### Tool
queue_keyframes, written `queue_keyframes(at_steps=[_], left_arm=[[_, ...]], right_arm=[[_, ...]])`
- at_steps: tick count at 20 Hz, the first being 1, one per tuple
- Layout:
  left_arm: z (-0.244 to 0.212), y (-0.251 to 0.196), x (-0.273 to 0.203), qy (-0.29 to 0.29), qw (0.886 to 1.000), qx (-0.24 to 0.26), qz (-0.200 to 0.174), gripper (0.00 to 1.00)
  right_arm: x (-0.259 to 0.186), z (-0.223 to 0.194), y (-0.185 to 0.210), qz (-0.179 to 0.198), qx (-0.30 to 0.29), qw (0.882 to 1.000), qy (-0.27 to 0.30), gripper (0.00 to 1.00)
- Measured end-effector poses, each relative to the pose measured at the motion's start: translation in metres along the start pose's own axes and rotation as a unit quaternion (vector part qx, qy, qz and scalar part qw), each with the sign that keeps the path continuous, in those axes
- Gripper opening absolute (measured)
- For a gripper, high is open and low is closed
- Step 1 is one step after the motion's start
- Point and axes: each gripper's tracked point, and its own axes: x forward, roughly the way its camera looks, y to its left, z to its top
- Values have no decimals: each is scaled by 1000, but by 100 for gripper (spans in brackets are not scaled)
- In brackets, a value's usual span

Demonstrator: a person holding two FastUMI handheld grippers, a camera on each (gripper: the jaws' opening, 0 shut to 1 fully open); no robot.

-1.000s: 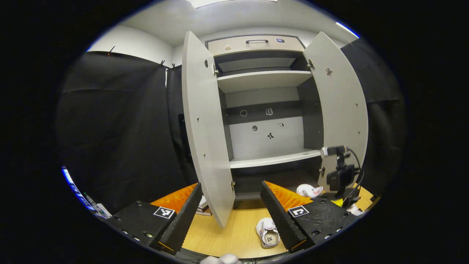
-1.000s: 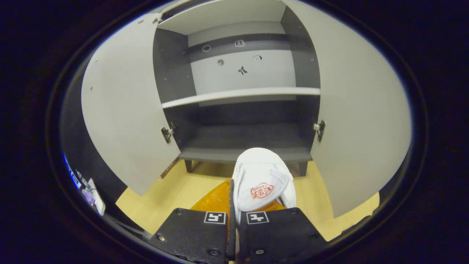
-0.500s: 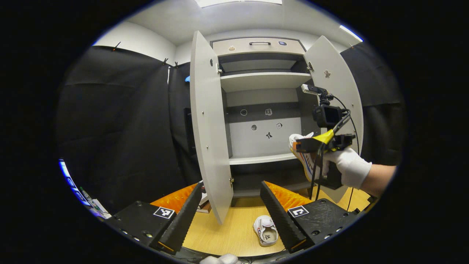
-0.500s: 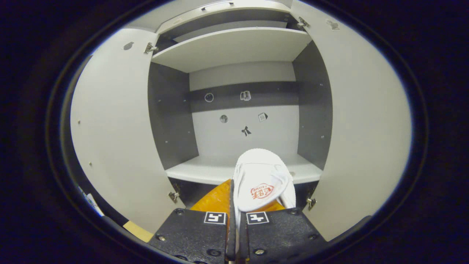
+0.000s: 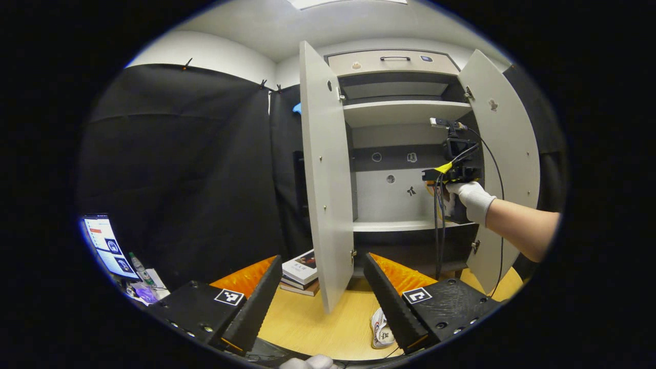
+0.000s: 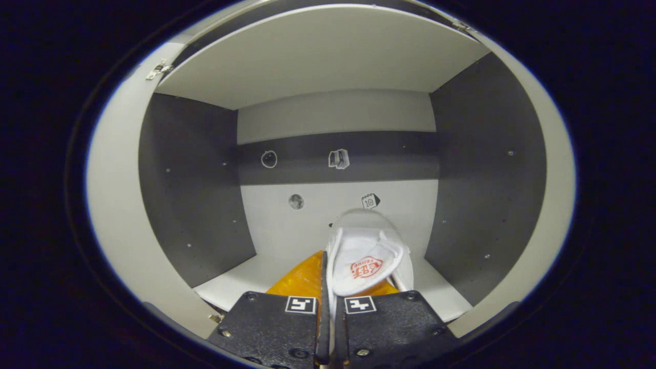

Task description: Grab one shoe with the right hand and put it into the shoe cabinet, grab the other shoe with the left hand and put it into the shoe cabinet; then close the right door with the right hand and the left door with the left hand.

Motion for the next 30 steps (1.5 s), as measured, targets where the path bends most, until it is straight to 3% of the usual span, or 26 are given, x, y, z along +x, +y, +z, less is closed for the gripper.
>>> queue_keyframes(at_steps=[8,9,12,14,15,16,17,18,20,21,22,24,25,27,30], left_arm=[[1,0,0,7,1000,7,24,96],[-1,1,0,11,1000,8,26,100],[-1,1,-1,14,999,11,27,96],[-1,4,-3,12,999,14,31,96],[0,5,-5,12,999,15,33,96],[0,7,-6,11,999,15,34,96],[1,7,-6,11,999,15,34,96],[1,8,-7,10,999,15,34,96],[3,11,-10,6,999,15,34,96],[2,11,-11,5,999,15,33,96],[2,13,-12,2,999,15,33,96],[3,15,-13,2,999,15,29,96],[4,16,-14,-1,1000,15,27,96],[7,17,-12,-4,1000,16,20,100],[7,13,-10,-11,1000,12,1,96]], right_arm=[[41,-36,-11,-29,-2,995,92,6],[41,-36,-12,-29,-2,995,96,10],[39,-47,-17,-40,-10,990,138,12],[37,-53,-16,-38,-10,986,163,19],[34,-58,-15,-33,-16,982,183,29],[32,-63,-14,-27,-11,981,194,29],[31,-64,-9,-19,-2,980,198,51],[31,-60,-1,-8,7,981,191,58],[30,-53,-5,-13,4,984,175,55],[30,-50,-5,-16,5,986,166,65],[28,-45,-6,-19,3,987,159,66],[17,-35,-5,-17,6,990,139,84],[9,-26,-3,-14,6,992,124,89],[-8,-6,-6,-17,-10,996,82,84],[-74,25,-2,-8,-23,1000,15,84]])
